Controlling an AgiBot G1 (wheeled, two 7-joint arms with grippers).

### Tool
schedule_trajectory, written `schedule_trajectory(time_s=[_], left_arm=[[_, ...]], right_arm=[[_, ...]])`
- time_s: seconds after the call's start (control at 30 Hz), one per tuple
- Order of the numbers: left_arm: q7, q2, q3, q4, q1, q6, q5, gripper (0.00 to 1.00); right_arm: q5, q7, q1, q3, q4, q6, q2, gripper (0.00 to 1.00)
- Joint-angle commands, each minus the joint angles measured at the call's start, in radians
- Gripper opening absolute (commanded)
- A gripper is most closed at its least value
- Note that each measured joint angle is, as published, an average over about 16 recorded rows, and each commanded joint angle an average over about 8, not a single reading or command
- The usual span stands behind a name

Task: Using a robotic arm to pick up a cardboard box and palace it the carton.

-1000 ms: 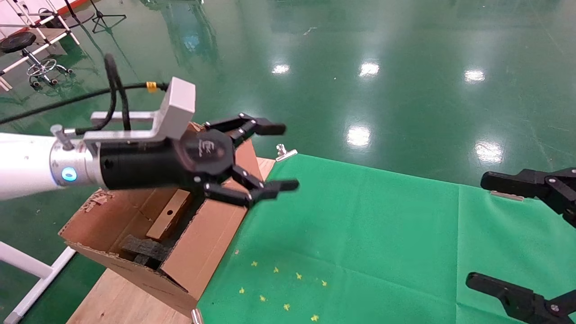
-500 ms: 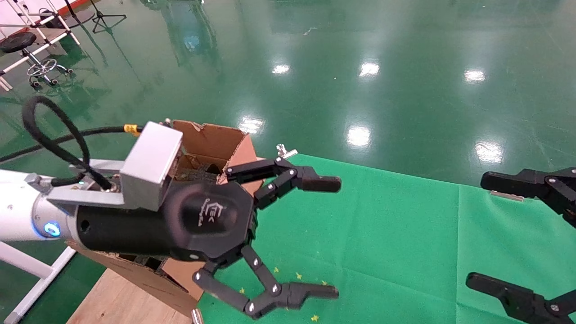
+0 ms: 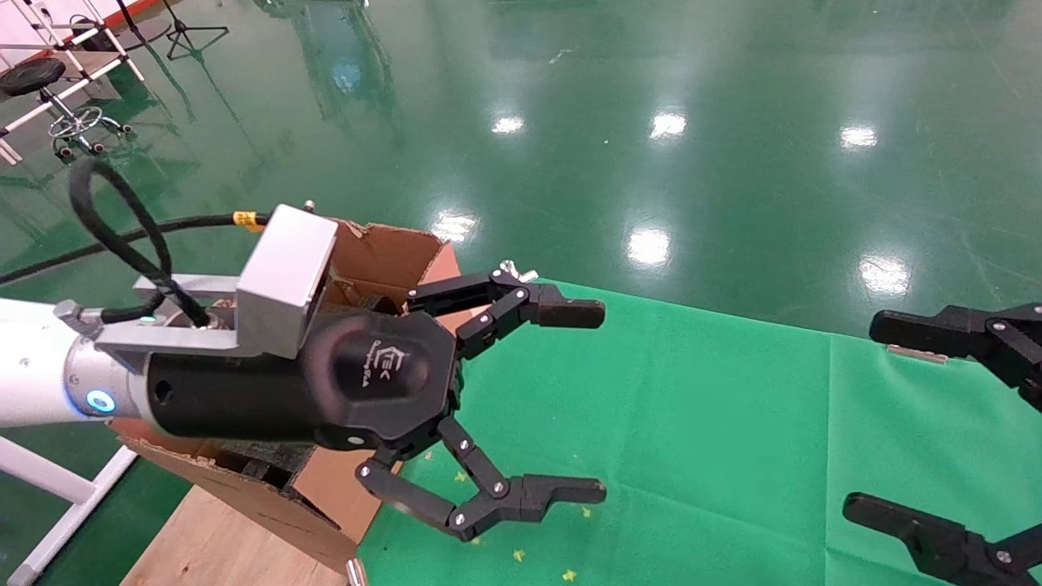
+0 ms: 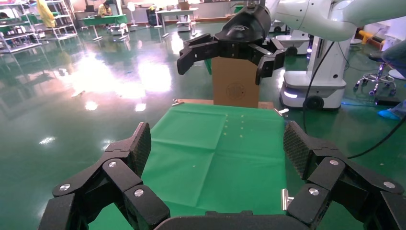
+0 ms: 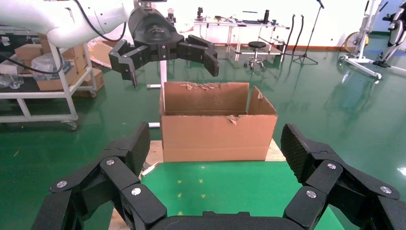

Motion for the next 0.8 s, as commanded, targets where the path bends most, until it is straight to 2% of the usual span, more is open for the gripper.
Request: schedule_trajectory(time_s=[0.03,0.8], left_arm=[[0.0,0.0,0.001,0.003,-0.003,-0.001,0.004,1.0],[0.0,0.0,0.004,0.016,-0.012,-0.004,0.016,1.0]], right_arm=[[0.0,0.0,0.0,0.0,0.0,0.0,0.0,1.0],[0.0,0.0,0.0,0.0,0.0,0.0,0.0,1.0]])
